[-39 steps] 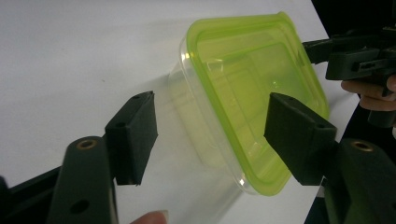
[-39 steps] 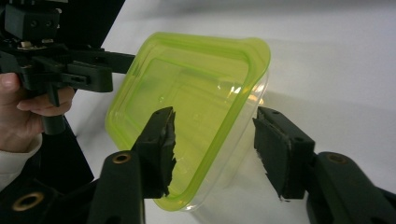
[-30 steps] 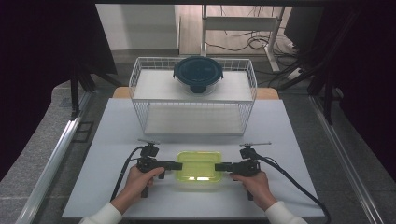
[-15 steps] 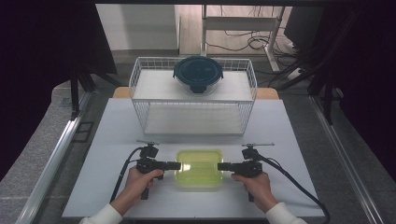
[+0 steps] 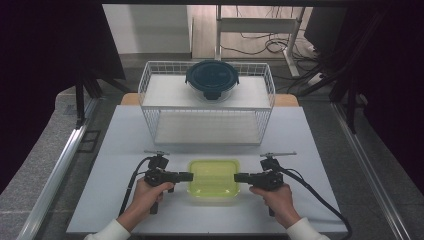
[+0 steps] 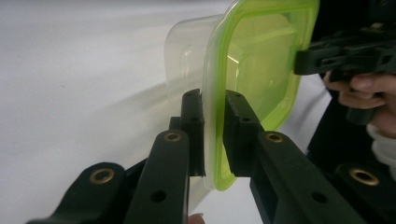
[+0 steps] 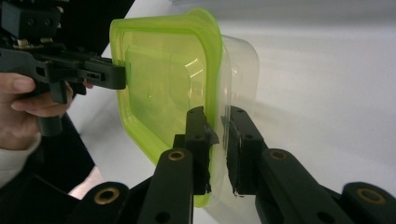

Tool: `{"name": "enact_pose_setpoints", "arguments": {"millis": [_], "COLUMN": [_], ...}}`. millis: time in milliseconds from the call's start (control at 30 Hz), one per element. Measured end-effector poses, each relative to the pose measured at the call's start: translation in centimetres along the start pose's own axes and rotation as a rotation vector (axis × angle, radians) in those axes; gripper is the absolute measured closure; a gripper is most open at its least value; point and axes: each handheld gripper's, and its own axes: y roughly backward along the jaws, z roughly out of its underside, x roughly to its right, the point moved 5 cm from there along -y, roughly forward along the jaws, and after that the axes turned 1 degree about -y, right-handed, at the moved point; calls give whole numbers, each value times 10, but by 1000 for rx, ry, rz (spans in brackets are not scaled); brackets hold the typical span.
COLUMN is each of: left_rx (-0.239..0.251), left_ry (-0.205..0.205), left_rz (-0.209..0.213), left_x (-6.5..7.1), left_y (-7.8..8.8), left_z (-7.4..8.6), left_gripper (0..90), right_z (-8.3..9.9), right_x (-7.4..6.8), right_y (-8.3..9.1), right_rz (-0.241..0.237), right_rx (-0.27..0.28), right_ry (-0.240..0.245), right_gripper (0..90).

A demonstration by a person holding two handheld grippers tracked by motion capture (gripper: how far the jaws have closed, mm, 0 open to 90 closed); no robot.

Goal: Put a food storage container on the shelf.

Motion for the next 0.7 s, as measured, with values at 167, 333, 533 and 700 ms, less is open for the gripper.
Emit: {"name": "enact_pose_setpoints", "arguments": {"millis": [167,333,533,700], "left_rx": [30,42,65,65], "left_ry": [-35,-52,-67,-84], "left_rz": [-9,-6,-3,-4], "left_x": [8,13,17,19], "left_y": [6,9,15,19], "left_z": [-4,-6,-11,-13], "left_gripper": [800,801,801,800], "right_z": [-4,-5,-11,-14], "right_x": [-5,-9,-15,-18], "right_y": [6,10,14,16], "right_rz": [-8,-1,10,0], "right_rx": [18,27,41,44], "right_ry": [21,58,94,99], "right_gripper": [791,790,789,789]}}
